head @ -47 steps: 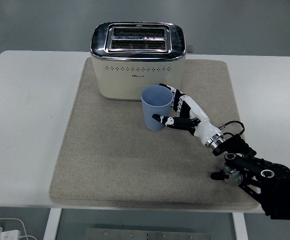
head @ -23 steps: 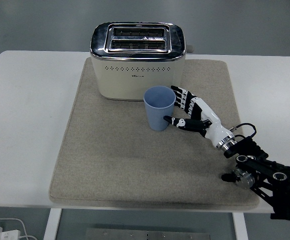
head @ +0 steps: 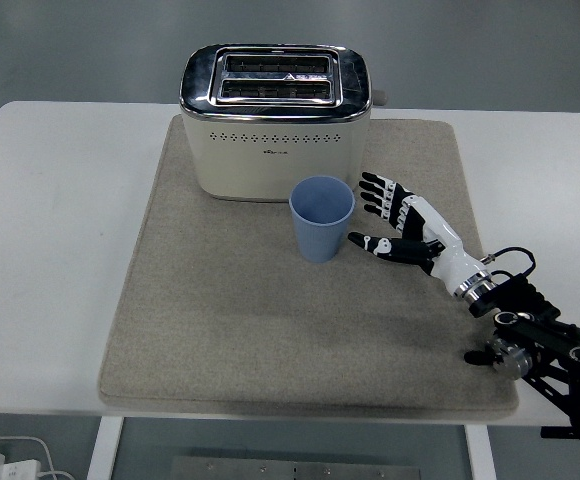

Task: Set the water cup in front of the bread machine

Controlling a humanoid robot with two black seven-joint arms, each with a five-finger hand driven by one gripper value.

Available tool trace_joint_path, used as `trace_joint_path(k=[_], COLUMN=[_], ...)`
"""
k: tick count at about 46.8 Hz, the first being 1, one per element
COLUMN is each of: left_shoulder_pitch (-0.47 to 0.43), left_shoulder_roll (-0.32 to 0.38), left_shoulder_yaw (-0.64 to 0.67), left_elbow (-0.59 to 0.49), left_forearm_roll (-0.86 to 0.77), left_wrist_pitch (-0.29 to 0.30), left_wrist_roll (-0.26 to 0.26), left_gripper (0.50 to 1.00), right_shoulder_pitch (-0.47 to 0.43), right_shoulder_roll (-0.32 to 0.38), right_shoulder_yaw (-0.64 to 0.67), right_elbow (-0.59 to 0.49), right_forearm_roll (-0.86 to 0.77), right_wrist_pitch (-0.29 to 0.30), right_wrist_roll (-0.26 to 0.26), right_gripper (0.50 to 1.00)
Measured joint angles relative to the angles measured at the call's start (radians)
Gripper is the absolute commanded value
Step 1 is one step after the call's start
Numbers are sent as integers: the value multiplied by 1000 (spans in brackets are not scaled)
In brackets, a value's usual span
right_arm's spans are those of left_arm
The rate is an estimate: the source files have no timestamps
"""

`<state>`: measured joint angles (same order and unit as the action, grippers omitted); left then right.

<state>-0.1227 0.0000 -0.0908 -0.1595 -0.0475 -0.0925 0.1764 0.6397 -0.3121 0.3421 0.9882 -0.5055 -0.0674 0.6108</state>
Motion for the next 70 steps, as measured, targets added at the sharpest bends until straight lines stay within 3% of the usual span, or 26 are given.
trace_joint_path(k=[6,16,29,40,52,59,70], left_shoulder_pitch=[0,0,0,0,0,0,1], left_shoulder_roll=[0,0,0,0,0,0,0], left_shoulder_yaw=[0,0,2,1,2,2,2], left_elbow=[0,0,-12,-10,-11,-12,-11], left_forearm_roll=[0,0,0,0,0,0,0], left_wrist_pitch=[0,1,0,1,1,1,1], left_wrist_roll=[0,0,0,0,0,0,0], left_gripper=[1000,1000,1000,1000,1000,1000,1000], right_shoulder_pitch=[2,16,77,153,233,246,247], right_shoulder_roll=[-27,-92,-158,-146,-90,-32,-21], right_shoulder_yaw=[5,60,63,78,73,77,83], right_elbow=[0,-12,-17,-18,-79,-162,-181], right_forearm_roll=[29,108,251,391,507,513,514], right_wrist_pitch=[2,65,102,101,92,101,133], right_wrist_roll=[0,0,0,-105,-279,-285,-285], right_gripper=[930,930,930,928,930,930,930])
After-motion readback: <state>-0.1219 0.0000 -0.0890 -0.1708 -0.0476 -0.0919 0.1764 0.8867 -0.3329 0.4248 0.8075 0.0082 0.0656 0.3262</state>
